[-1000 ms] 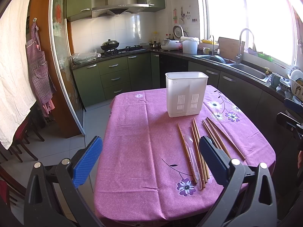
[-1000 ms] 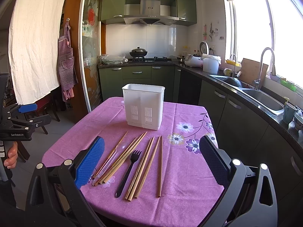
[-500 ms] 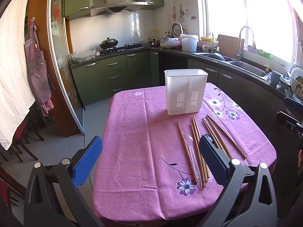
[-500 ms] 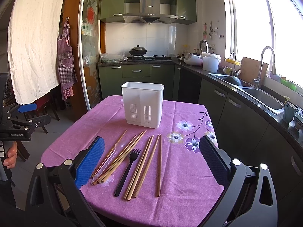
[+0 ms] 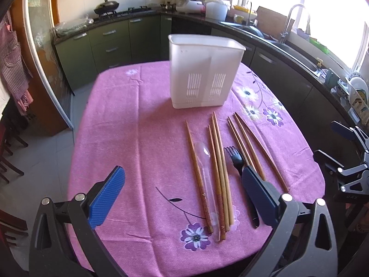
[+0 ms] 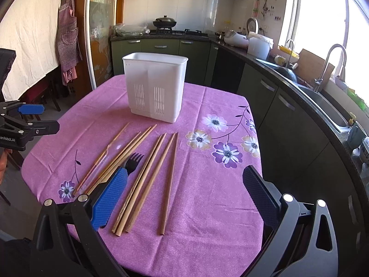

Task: Organize utensils
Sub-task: 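Lower the left tool onto the clear plastic spoon and close it, then lift the spoon with the left tool while the right tool grasps the black fork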

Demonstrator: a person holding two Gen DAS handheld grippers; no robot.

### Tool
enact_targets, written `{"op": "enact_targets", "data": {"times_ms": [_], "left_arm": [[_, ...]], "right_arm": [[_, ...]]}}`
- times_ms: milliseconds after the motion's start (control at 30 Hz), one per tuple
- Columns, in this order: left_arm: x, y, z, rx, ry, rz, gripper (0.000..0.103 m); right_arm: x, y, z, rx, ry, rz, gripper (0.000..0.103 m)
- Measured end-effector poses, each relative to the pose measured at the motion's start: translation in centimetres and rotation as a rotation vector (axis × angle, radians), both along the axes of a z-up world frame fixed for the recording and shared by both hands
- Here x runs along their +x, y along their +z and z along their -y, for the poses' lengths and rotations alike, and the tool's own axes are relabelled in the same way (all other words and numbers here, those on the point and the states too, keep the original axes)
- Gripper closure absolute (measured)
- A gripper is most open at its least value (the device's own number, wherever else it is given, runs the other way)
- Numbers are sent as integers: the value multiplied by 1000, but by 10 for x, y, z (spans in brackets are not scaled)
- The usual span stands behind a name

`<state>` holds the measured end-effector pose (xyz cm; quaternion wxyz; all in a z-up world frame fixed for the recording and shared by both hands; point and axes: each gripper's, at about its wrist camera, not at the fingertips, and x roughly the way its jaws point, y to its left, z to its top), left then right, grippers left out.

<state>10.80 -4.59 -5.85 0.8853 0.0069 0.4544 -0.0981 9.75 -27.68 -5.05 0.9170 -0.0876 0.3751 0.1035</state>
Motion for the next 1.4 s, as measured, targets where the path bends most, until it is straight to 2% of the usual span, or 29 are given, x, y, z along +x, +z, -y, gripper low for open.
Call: {"op": "enact_targets", "data": {"times_ms": [67,167,233,300,333,400,433,500,533,633,1100,1400], "left_arm": [[13,-12,11,-9,-19,-54,11],[30,-29,23,15,-22,-123,33],[39,-41,27,12,-26,-175,42],[46,-52,30,-3,-32,-224,59],[50,-56,32,-6,-38,-244,62],[55,-64,37,1,-42,-264,74],[56,-67,39,6,-44,-272,75],[58,-72,45,18,-53,-289,87],[60,-75,47,25,-56,-300,89],[63,-82,52,44,-52,-315,90],[83,-97,55,102,-47,-341,90],[81,-97,58,146,-51,-310,95]], "right_arm": [[11,-6,4,16,2,-32,4],[23,-14,13,85,-6,-85,4],[28,-17,19,126,-5,-105,4],[29,-18,22,128,-9,-109,4],[30,-18,23,124,-10,-110,5],[29,-18,23,122,-4,-111,6],[27,-17,22,122,-2,-112,6],[27,-18,21,115,1,-112,7],[27,-18,20,114,2,-111,8],[27,-19,19,110,7,-114,10],[28,-22,15,115,13,-117,11],[28,-26,11,112,21,-125,11]]}}
